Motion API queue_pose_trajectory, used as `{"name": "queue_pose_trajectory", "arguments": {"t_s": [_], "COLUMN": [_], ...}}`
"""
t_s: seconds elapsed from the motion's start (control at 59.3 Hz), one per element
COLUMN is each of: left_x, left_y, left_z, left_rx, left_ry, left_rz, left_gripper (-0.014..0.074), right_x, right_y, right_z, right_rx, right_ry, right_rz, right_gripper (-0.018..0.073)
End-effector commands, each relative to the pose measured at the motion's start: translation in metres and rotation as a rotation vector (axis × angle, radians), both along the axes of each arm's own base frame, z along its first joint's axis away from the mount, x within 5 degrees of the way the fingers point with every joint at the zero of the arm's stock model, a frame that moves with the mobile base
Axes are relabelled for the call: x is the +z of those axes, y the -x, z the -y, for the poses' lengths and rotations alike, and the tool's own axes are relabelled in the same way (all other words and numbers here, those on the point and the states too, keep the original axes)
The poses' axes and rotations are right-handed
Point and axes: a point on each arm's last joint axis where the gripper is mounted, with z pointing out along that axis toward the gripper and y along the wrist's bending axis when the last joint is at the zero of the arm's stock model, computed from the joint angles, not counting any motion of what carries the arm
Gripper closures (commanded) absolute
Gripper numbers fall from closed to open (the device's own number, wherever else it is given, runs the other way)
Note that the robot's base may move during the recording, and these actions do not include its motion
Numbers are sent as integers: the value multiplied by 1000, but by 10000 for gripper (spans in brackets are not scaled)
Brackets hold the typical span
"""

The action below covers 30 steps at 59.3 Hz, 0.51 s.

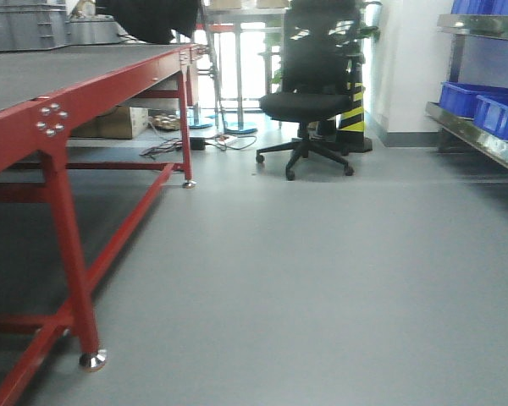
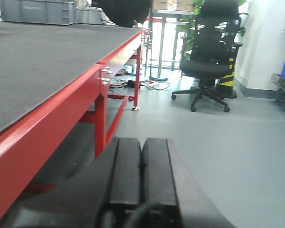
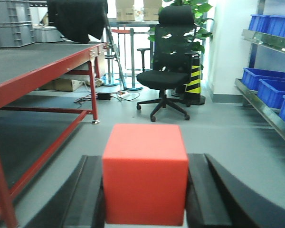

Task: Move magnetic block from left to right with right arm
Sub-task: 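Drive across the room carrying the red cube in the right gripper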

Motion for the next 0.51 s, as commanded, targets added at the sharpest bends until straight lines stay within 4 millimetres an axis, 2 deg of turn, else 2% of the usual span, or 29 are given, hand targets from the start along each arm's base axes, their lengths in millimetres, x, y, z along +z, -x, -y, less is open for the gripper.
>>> {"name": "queue_pose_trajectory", "arguments": {"t_s": [0.0, 0.489], "left_x": [5, 5], "left_y": [1, 1], "left_z": [0, 0], "left_rx": [-6, -6], "left_ry": [7, 7], "left_rz": [85, 85], "left_gripper": [713, 713], "right_x": [18, 18], "right_y": [1, 1], "right_z": [1, 1], "right_rx": [-15, -15], "right_ry": [2, 2], "right_rz": [111, 111], "right_gripper": [284, 284]}}
